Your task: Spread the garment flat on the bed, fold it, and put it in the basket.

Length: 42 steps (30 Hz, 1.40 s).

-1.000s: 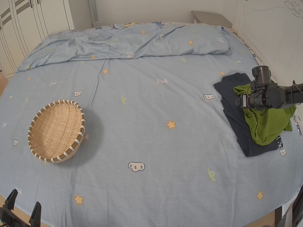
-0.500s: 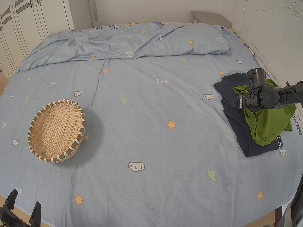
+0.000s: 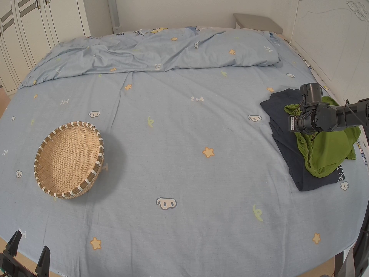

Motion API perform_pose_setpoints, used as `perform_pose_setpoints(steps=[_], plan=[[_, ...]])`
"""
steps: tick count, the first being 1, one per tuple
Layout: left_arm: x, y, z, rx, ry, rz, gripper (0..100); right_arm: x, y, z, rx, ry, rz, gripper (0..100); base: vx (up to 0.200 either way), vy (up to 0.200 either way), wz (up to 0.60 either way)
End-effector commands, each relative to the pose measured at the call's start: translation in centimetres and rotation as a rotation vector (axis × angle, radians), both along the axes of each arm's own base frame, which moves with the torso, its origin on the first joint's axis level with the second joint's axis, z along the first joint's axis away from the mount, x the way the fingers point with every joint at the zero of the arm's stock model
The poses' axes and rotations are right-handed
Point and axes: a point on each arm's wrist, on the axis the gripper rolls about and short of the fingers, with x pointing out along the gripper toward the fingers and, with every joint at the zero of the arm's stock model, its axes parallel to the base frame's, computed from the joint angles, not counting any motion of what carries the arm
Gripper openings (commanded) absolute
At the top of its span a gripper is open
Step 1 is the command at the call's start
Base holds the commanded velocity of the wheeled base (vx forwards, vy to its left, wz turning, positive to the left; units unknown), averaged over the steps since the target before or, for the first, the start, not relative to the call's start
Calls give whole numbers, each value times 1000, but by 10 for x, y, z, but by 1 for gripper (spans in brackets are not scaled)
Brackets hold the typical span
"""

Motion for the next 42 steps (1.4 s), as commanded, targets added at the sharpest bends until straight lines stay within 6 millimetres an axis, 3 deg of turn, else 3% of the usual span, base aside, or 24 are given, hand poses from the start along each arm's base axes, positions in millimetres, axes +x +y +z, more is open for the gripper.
perform_pose_setpoints(steps=[1,4,6,7,8,9,20,24,31,33,37,38,40,42], plan=[[0,0,-5,0,4,-1,100,-2,0,7,1,2,2,0,0,0,0],[0,0,-5,0,4,-1,100,-7,4,8,2,38,17,0,0,0,0],[0,0,-5,0,4,-1,100,-20,5,28,5,36,23,0,0,0,0],[0,0,-5,0,4,-1,100,-20,5,28,5,36,23,0,0,0,0],[0,0,-5,0,4,-1,100,-31,10,43,7,33,39,0,0,0,0],[0,0,-5,0,4,-1,100,-31,10,43,7,33,39,0,0,0,0],[0,0,-5,0,4,-1,100,-97,65,117,189,43,165,0,0,0,0],[0,0,-5,0,4,-1,100,-122,87,133,218,60,231,0,0,0,0],[0,0,-5,0,4,-1,100,-142,119,138,264,77,306,0,0,0,0],[0,0,-5,0,4,-1,100,-151,138,136,310,93,336,0,0,0,0],[0,0,-5,0,4,-1,100,-156,148,135,355,111,367,0,0,0,0],[0,0,-5,0,4,-1,100,-164,163,137,453,140,437,0,0,0,0],[0,0,-5,0,4,-1,100,-167,167,138,475,145,454,0,0,0,0],[0,0,-5,0,4,-1,100,-176,185,147,560,136,505,0,0,0,0]])
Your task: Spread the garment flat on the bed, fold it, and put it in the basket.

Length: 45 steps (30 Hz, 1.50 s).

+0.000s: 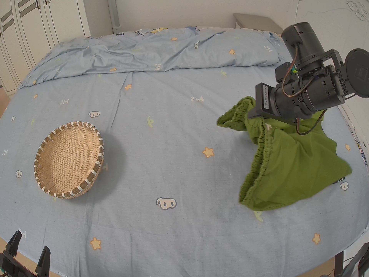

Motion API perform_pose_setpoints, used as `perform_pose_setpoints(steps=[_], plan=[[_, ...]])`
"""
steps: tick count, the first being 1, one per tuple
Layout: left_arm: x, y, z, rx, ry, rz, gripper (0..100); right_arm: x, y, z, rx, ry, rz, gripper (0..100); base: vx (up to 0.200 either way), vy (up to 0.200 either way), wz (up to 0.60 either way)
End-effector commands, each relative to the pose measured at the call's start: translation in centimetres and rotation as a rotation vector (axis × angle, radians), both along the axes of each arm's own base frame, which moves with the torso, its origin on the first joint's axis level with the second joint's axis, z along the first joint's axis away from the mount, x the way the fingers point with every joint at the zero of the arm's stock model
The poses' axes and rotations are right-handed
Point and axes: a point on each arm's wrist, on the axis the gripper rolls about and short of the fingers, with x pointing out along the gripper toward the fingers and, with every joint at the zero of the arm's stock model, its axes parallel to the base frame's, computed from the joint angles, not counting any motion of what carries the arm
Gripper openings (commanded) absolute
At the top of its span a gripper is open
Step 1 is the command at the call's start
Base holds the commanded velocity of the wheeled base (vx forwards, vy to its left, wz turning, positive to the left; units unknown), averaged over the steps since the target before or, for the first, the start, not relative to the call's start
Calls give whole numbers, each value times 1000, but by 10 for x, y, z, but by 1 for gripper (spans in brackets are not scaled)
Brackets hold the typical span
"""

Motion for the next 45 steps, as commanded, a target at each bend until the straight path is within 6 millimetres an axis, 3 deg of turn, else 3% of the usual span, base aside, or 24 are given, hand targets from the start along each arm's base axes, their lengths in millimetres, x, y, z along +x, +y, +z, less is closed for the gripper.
perform_pose_setpoints(steps=[1,4,5,10,11,14,21,22,31,37,40,43,44,45], plan=[[0,0,-5,0,4,0,100,-20,35,13,130,-12,100,0,0,0,0],[0,0,-5,0,4,0,100,-22,49,14,160,-26,125,0,0,0,0],[0,0,-5,0,4,0,100,-23,70,12,180,-44,166,0,0,0,0],[0,0,-5,0,4,0,100,-33,122,8,229,-56,233,0,0,0,0],[0,0,-5,0,4,0,100,-31,133,-6,206,-30,225,0,0,0,0],[0,0,-5,0,4,0,100,-26,149,-29,165,-4,208,0,0,0,0],[0,0,-5,0,4,0,100,-15,156,-47,141,17,195,0,0,0,0],[0,0,-5,0,4,0,100,-13,156,-49,141,17,192,100,0,0,0],[0,0,-5,2,6,-2,100,-14,161,-53,137,18,203,100,0,0,0],[0,0,-4,11,4,-11,100,-13,153,-47,133,27,187,100,0,0,0],[1,0,-5,16,10,-14,100,-15,107,-18,170,24,152,100,0,0,0],[-3,0,7,11,-40,-17,100,-18,62,-8,216,70,155,100,0,0,0],[-3,0,11,4,-49,-19,100,-19,57,-7,221,74,155,100,0,0,0],[-15,0,50,-54,-148,-50,100,-24,35,-3,243,89,154,100,0,0,0]])
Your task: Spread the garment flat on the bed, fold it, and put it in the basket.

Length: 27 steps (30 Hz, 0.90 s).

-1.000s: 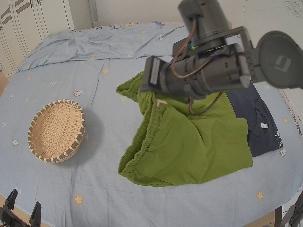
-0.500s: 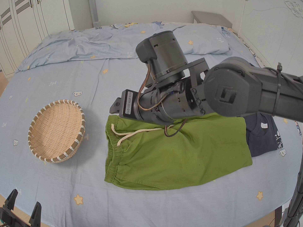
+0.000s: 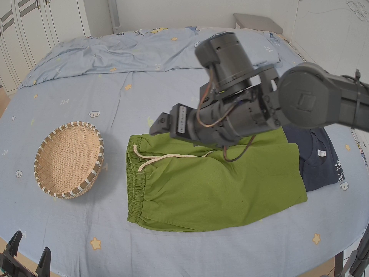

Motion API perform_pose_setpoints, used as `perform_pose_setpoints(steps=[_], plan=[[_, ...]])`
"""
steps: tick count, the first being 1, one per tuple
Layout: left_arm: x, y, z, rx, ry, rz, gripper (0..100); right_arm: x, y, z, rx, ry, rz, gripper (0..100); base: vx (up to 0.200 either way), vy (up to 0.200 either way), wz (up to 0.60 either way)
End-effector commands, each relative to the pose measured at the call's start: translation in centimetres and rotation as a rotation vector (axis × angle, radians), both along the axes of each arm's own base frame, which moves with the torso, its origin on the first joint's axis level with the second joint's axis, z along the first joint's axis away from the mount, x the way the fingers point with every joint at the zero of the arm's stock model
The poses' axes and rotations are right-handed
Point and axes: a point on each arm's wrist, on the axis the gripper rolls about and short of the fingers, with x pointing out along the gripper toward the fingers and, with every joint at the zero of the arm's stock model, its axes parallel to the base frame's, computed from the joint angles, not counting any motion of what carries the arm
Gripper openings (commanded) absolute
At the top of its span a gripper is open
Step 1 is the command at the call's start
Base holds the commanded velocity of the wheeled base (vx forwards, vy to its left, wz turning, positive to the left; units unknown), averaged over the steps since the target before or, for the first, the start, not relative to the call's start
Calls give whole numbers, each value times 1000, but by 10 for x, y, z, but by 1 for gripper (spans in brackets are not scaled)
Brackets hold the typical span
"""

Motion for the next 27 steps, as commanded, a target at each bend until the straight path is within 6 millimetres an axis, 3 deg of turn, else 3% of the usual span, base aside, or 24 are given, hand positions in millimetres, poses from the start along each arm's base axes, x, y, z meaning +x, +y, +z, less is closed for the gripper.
perform_pose_setpoints(steps=[1,3,4,5,7,12,15,16,17,18,19,20,21,27], plan=[[-18,0,78,-145,-162,-71,100,-18,-99,33,92,46,-36,100,0,0,0],[-9,0,105,-235,-85,-124,100,-23,-117,32,101,50,-55,100,0,0,0],[-2,-1,110,-232,-30,-157,100,-27,-124,32,106,41,-63,100,0,0,0],[-1,-1,110,-230,-21,-163,100,-28,-125,32,106,39,-63,100,0,0,0],[28,-6,113,-234,157,-313,100,-37,-142,27,140,2,-93,100,0,0,0],[91,-15,103,-305,468,-427,100,-54,-172,15,202,-59,-108,100,0,0,0],[132,-20,92,-359,593,-448,100,-66,-192,3,190,-53,-116,100,0,0,0],[132,-20,92,-359,593,-448,100,-66,-192,3,190,-53,-116,100,0,0,0],[154,-23,80,-384,659,-450,100,-69,-202,-8,146,-50,-123,100,0,0,0],[154,-23,80,-384,659,-450,100,-69,-202,-8,146,-50,-123,100,0,0,0],[173,-25,63,-397,735,-456,100,-71,-210,-20,103,-51,-131,100,0,0,0],[176,-26,60,-398,747,-458,100,-70,-211,-22,96,-48,-134,100,0,0,0],[192,-28,45,-417,807,-478,100,-71,-220,-30,77,-49,-151,100,0,0,0],[234,-34,16,-512,918,-635,100,-67,-224,-35,120,-100,-141,100,0,0,0]])
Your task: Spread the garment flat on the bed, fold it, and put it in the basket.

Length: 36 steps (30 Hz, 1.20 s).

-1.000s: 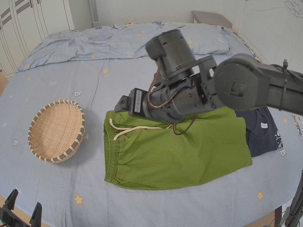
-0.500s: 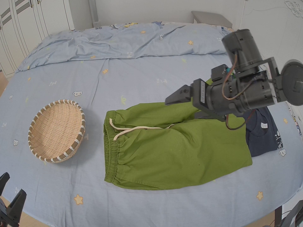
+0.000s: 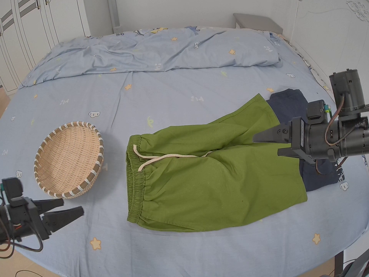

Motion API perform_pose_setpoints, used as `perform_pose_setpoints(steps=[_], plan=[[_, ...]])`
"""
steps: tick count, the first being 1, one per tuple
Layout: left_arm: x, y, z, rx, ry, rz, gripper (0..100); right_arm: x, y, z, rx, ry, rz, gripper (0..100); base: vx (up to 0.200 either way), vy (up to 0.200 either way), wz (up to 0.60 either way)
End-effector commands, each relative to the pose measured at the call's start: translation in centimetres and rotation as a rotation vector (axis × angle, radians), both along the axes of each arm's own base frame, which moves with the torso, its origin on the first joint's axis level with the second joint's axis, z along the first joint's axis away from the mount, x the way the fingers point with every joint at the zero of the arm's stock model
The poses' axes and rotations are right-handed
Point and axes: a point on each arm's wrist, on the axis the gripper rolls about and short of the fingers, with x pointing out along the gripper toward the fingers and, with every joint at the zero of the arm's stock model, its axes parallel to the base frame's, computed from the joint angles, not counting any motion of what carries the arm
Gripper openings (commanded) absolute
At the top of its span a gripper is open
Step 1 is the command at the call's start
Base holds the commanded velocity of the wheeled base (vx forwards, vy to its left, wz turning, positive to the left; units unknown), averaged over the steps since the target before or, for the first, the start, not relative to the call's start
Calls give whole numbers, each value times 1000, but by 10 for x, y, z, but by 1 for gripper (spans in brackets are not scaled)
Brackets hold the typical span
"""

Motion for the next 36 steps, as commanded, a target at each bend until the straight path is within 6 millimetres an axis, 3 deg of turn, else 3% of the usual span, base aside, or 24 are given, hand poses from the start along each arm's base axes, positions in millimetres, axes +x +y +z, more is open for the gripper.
perform_pose_setpoints(steps=[1,5,7,12,19,32,33,36], plan=[[118,-17,-83,-158,446,-227,100,-24,-49,-23,17,-88,-43,100,0,0,0],[133,-20,-99,-160,485,-232,100,-24,-49,-23,17,-87,-40,100,0,0,0],[143,-23,-117,-159,545,-232,100,-25,-49,-25,15,-80,-40,100,0,0,0],[153,-24,-130,-158,588,-228,100,-23,-49,-27,12,-76,-42,100,0,0,0],[166,-31,-140,-158,616,-242,100,-24,-47,-27,12,-75,-34,100,0,0,0],[176,-39,-135,-189,619,-239,100,-22,-47,-29,11,-70,-37,100,0,0,0],[177,-39,-135,-192,620,-236,0,-22,-47,-29,11,-69,-37,100,0,0,0],[179,-39,-134,-204,624,-226,0,-22,-48,-29,10,-67,-39,100,0,0,0]])
